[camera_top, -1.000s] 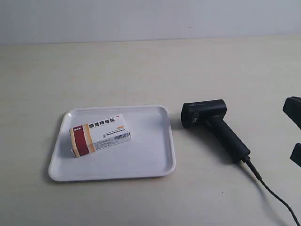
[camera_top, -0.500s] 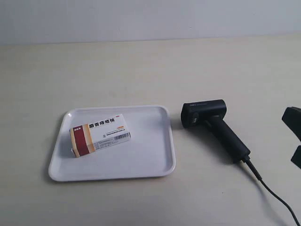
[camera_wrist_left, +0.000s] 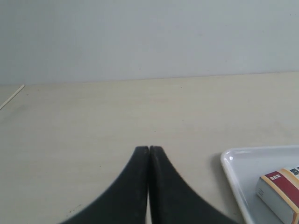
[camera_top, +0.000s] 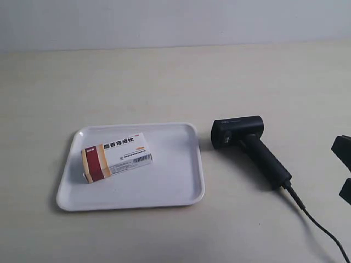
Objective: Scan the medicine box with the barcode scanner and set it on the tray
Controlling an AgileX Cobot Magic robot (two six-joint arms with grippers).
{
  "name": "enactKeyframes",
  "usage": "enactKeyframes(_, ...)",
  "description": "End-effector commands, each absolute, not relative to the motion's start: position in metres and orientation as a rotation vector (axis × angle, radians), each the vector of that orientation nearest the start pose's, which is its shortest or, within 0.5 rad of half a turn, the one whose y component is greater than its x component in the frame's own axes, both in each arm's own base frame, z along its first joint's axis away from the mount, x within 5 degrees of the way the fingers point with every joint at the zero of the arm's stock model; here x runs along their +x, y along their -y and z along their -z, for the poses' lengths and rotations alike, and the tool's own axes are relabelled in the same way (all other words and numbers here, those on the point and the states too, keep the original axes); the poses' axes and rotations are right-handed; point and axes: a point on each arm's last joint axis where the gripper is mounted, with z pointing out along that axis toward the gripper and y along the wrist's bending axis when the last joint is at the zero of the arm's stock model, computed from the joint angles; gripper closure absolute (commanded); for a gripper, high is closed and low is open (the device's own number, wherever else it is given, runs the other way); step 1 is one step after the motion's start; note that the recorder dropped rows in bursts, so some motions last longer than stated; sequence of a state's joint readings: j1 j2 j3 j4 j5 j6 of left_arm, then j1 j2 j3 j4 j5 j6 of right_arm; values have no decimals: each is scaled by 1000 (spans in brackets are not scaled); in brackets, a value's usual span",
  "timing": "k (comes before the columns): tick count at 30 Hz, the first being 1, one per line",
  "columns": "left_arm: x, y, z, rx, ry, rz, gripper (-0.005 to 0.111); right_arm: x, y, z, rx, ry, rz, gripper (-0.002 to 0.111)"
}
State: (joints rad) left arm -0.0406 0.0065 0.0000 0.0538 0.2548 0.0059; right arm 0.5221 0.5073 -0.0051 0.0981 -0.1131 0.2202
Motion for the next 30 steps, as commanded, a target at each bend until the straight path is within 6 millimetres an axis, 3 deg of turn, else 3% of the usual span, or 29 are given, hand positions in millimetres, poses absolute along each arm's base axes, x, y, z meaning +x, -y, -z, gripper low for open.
enactKeyframes(1,55,1,-190,63,-1737,-17,104,79,-38,-195,-123,-1783,-541,108)
enactKeyframes(6,55,1,-190,63,-1737,-17,104,67,-16,-204,59,-1650,-406,108)
enactKeyframes(10,55,1,-190,63,-1737,-17,104,60,-6,-197,152,-1683,-269,108)
enactKeyframes(16,55,1,-190,63,-1737,-17,104,56,-4,-197,139,-1665,-231,108)
enactKeyframes(20,55,1,-190,63,-1737,-17,104,56,-4,-196,32,-1669,-133,108)
enactKeyframes(30,55,1,-190,63,-1737,-17,104,56,-6,-196,10,-1672,-153,108)
